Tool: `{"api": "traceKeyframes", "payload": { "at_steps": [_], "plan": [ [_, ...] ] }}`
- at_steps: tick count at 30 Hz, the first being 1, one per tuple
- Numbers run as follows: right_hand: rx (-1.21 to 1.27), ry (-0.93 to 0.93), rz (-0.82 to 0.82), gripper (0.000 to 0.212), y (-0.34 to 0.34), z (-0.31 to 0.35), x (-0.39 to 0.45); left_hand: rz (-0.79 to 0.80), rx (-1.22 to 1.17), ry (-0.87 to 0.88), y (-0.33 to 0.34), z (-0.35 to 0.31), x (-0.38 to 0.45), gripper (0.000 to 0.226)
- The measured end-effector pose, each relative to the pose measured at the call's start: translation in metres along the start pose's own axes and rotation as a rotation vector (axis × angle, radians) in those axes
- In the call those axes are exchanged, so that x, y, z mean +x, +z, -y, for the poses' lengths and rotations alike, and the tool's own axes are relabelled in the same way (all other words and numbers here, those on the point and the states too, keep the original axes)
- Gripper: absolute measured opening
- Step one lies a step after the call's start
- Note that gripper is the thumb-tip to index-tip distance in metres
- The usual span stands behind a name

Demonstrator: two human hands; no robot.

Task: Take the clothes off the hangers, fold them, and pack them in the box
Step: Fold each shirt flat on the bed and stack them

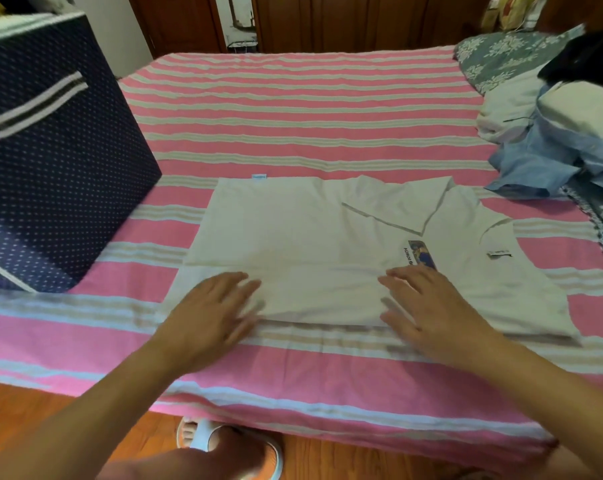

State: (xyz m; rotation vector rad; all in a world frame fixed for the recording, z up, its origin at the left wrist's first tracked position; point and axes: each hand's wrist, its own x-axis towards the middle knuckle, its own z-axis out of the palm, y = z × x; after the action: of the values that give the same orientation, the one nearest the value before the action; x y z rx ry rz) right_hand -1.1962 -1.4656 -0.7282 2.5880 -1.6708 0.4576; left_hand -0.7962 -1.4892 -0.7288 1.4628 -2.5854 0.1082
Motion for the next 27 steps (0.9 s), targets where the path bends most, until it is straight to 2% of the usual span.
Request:
{"api": "traceKeyframes", "payload": {
  "at_steps": [1, 3, 6, 8, 9, 10, 12, 14, 16, 18, 19, 23, 27],
  "plan": [
    [-0.056, -0.032, 0.094, 0.059, -0.001, -0.006, -0.021, 0.097, 0.034, 0.081, 0.001, 0.002, -0.012, 0.067],
    [-0.125, -0.009, 0.166, 0.058, -0.002, -0.03, -0.05, 0.147, 0.058, 0.041, 0.0, 0.021, -0.022, 0.073],
    [-0.132, 0.156, 0.145, 0.077, -0.007, -0.054, -0.06, 0.079, -0.032, -0.314, -0.014, 0.049, -0.029, 0.078],
    [-0.193, 0.176, 0.145, 0.086, -0.007, -0.052, -0.058, 0.041, -0.121, -0.504, -0.019, 0.052, -0.04, 0.076],
    [-0.218, 0.164, 0.141, 0.087, -0.005, -0.049, -0.059, 0.023, -0.167, -0.613, -0.021, 0.048, -0.046, 0.067],
    [-0.233, 0.162, 0.139, 0.086, -0.002, -0.046, -0.06, 0.002, -0.246, -0.756, -0.021, 0.042, -0.05, 0.052],
    [-0.236, 0.176, 0.136, 0.083, 0.003, -0.044, -0.063, -0.048, -0.563, -1.011, -0.028, 0.028, -0.049, 0.02],
    [-0.244, 0.189, 0.116, 0.079, 0.006, -0.044, -0.064, -0.062, -0.92, -1.15, -0.033, 0.024, -0.042, 0.02],
    [-0.259, 0.182, 0.1, 0.078, 0.004, -0.043, -0.064, -0.085, -1.294, -1.202, -0.039, 0.021, -0.034, 0.022],
    [-0.268, 0.174, 0.083, 0.082, 0.001, -0.041, -0.065, -0.104, -1.484, -1.233, -0.044, 0.021, -0.027, 0.019],
    [-0.267, 0.177, 0.077, 0.083, -0.002, -0.04, -0.065, -0.131, -1.509, -1.26, -0.045, 0.021, -0.025, 0.016],
    [-0.246, 0.208, 0.04, 0.08, -0.01, -0.042, -0.069, -0.13, -1.445, -1.263, -0.041, 0.022, -0.027, 0.034],
    [-0.3, 0.163, -0.001, 0.074, -0.017, -0.047, -0.075, -0.166, -1.356, -1.271, -0.045, 0.024, -0.033, 0.026]
  ]
}}
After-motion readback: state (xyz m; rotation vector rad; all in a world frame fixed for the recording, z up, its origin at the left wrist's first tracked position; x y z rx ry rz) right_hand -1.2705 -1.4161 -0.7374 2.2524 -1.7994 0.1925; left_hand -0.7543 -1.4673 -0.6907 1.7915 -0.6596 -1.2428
